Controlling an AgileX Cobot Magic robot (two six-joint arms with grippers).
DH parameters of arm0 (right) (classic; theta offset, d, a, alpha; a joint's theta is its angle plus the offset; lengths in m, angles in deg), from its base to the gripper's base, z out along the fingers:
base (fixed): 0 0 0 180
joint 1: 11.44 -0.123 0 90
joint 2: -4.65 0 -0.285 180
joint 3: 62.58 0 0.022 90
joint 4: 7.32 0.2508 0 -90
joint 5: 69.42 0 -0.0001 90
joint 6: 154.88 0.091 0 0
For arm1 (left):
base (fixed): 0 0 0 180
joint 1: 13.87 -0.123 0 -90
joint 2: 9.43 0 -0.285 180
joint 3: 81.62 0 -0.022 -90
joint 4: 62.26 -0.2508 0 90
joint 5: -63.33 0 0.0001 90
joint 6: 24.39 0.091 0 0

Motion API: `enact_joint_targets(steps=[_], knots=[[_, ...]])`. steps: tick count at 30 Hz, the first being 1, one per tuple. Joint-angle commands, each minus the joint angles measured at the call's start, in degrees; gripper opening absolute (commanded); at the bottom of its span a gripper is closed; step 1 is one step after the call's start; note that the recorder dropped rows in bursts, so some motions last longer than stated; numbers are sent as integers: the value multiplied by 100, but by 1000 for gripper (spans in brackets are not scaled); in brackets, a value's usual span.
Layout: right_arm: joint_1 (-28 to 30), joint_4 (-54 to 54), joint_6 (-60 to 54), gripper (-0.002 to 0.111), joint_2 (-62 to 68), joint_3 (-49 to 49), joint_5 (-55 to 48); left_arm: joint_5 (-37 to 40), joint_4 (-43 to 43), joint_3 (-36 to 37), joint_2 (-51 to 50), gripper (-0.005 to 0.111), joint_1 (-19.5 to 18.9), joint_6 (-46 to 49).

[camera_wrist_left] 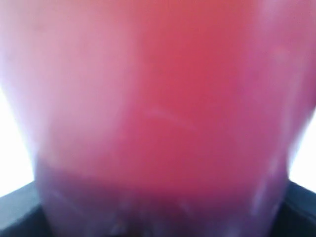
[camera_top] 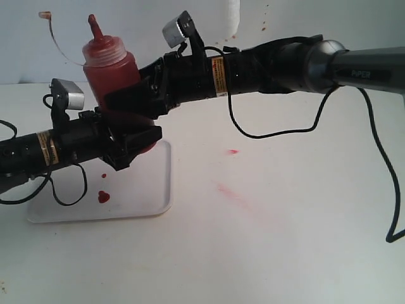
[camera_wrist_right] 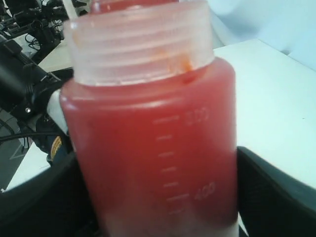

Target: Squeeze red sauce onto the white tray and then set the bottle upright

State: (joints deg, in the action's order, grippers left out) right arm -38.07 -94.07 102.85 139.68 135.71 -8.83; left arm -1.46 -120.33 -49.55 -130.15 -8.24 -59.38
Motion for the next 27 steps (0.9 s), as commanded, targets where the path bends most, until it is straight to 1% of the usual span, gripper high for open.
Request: enact_joint_targets(steps=[1, 4, 10, 13, 18, 24, 26, 27], knots=[[-194, -110, -15, 68, 25, -11, -49, -518, -238, -56, 84, 0, 193, 245], [-194, -213, -285, 68, 25, -11, -60, -518, -236, -56, 84, 0, 193, 245], [-194, -818, -538, 68, 25, -11, -130, -518, -248, -56, 84, 0, 193, 245], [-194, -823, -549, 68, 25, -11, -136, -518, -248, -56, 84, 0, 193, 245], [-194, -665, -748, 68, 25, -11, -183, -518, -334, -56, 84, 0, 193, 245], [-259, -146, -967, 68, 25, -11, -183, -518, -334, -56, 84, 0, 193, 245], [-285, -43, -1090, 65, 25, -11, -197, -518, -334, -56, 84, 0, 193, 245], [-296, -42, -1129, 62, 25, -11, -248, -518, -334, -56, 84, 0, 193, 270]])
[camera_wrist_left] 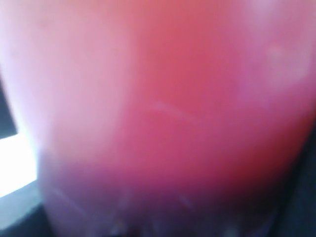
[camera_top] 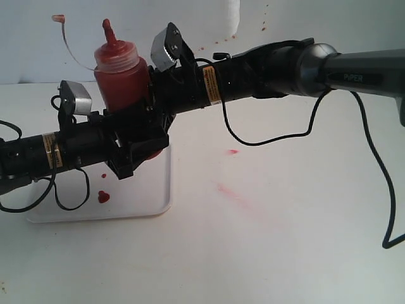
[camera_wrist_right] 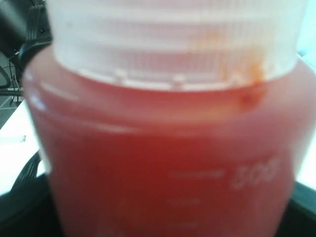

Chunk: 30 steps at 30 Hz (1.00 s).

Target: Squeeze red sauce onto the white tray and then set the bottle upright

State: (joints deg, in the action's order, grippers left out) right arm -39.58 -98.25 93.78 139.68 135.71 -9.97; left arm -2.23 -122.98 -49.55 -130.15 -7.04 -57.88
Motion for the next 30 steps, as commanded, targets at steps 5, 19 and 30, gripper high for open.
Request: enact_joint_targets(steps=[5, 19, 30], knots=[[-134, 349, -222, 22, 25, -11, -187, -440, -70, -56, 84, 0, 73, 268], [-86, 292, -222, 0, 25, -11, -174, -440, -180, -56, 84, 41, 73, 255], [293, 303, -230, 0, 25, -11, 396, -440, -545, -56, 84, 100, 73, 245]])
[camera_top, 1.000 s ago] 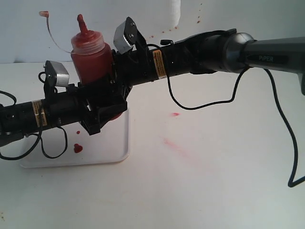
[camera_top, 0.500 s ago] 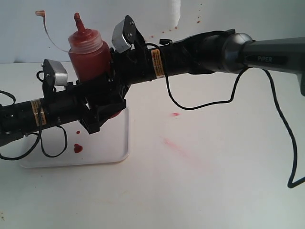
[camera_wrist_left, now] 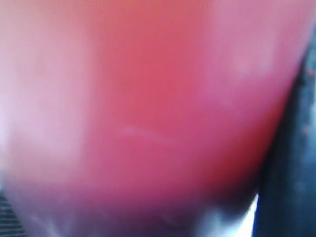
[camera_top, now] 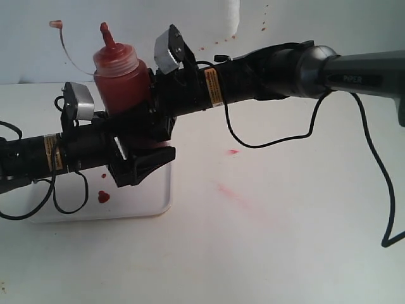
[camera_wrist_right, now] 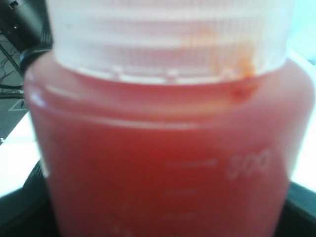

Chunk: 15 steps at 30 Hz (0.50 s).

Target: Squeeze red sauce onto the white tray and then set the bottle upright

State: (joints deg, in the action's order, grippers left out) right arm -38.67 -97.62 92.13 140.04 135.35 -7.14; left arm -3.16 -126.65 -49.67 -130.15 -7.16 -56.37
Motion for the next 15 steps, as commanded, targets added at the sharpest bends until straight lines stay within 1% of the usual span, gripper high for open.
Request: enact_joint_targets(steps=[1, 11, 15], knots=[[264, 241, -65, 0, -10, 25, 205, -347, -178, -43, 84, 100, 85, 94], [952, 185, -65, 0, -10, 25, 768, -347, -200, -43, 84, 100, 85, 94], [1307, -392, 64, 0, -10, 25, 768, -347, -200, -43, 84, 100, 85, 94]])
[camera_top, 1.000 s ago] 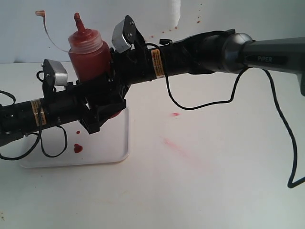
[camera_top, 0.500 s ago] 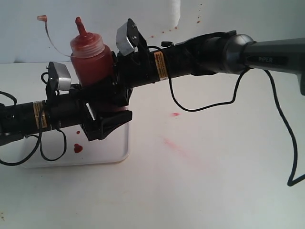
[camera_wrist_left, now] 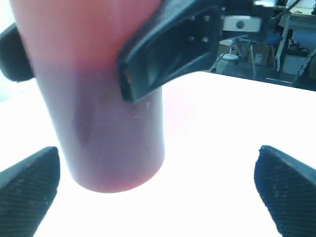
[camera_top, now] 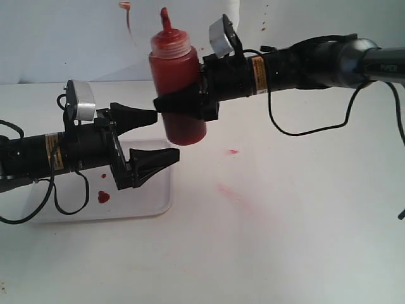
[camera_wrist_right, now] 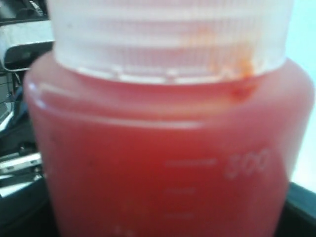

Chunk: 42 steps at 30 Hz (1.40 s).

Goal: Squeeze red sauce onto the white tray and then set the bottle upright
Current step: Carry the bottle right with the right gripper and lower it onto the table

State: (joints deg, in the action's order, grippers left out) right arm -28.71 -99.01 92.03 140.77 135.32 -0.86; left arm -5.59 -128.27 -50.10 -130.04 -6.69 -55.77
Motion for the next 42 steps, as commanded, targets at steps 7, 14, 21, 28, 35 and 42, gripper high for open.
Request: enact_joint_targets(steps=[7, 14, 21, 28, 35, 42], knots=[[723, -826, 184, 0, -84, -278, 141, -105, -38, 0, 73, 100, 38, 33], [926, -826, -703, 0, -84, -1117, 141, -105, -38, 0, 73, 100, 38, 33], [941, -462, -2156, 0, -84, -2144, 141, -105, -38, 0, 73, 100, 38, 33], [993, -189, -3038, 0, -84, -2752, 141, -105, -38, 0, 73, 100, 38, 33], [1118, -285, -2957, 0, -84, -2908, 141, -105, -38, 0, 73, 100, 38, 33], [1276, -365, -2863, 0, -84, -3190, 141, -105, -38, 0, 73, 100, 38, 33]])
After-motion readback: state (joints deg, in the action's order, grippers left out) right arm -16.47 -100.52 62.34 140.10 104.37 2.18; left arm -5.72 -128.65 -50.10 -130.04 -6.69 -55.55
